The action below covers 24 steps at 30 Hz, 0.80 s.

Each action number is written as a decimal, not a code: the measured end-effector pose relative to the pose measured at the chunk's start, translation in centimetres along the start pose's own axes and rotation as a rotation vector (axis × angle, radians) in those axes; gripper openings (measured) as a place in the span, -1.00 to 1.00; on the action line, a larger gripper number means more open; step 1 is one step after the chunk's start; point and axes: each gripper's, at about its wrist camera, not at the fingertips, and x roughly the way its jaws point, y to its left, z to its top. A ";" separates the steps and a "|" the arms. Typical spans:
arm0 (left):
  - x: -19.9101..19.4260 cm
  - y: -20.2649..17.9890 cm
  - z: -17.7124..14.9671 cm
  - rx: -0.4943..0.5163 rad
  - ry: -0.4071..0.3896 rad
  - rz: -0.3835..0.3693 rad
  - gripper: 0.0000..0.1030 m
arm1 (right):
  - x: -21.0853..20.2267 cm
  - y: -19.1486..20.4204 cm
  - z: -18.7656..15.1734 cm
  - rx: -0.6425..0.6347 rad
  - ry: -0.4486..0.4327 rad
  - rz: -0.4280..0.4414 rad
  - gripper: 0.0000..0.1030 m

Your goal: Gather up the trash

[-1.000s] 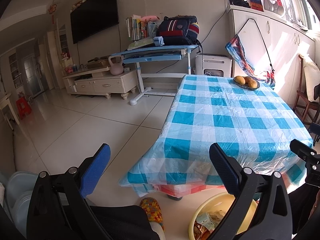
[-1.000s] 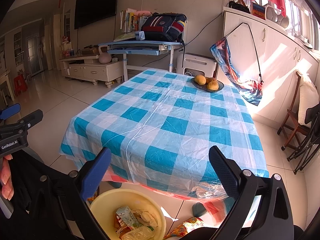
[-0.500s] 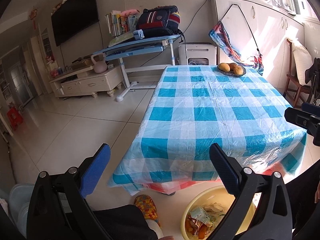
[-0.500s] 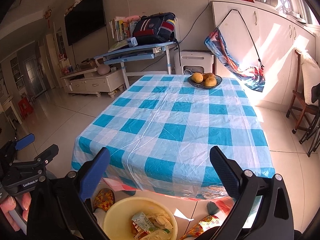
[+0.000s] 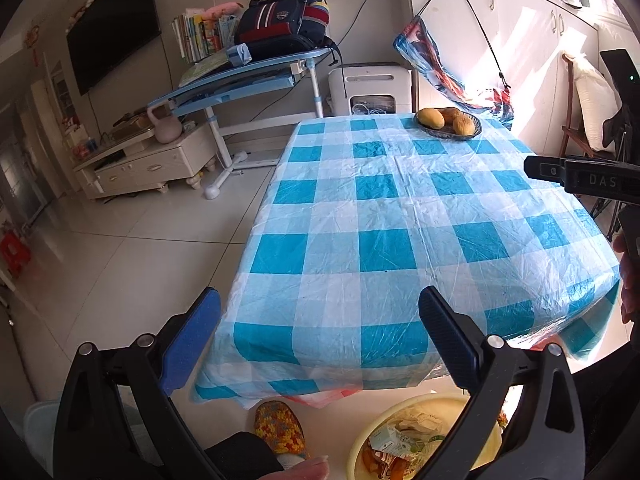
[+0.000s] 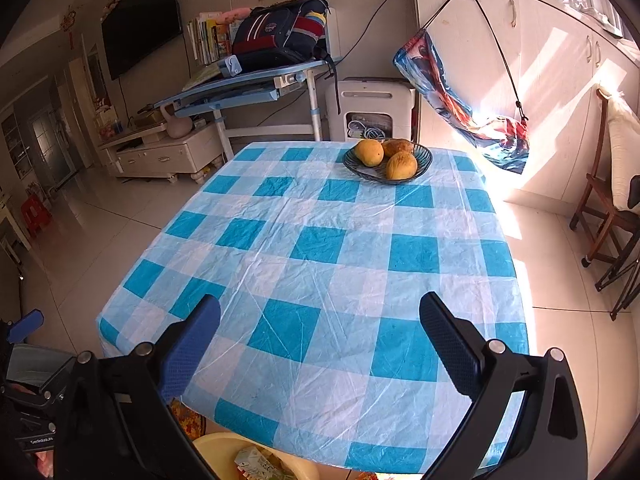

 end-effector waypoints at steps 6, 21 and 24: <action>2.3 -1.5 3.3 0.010 -0.024 -0.014 0.86 | 3.3 -3.2 1.7 0.045 0.016 -0.041 0.85; 5.4 -6.2 11.1 0.059 -0.158 -0.078 0.86 | -0.7 -6.5 4.1 0.090 -0.261 -0.086 0.85; 6.1 -6.3 10.8 0.033 -0.148 -0.070 0.86 | -1.2 -6.0 4.3 0.052 -0.300 -0.101 0.85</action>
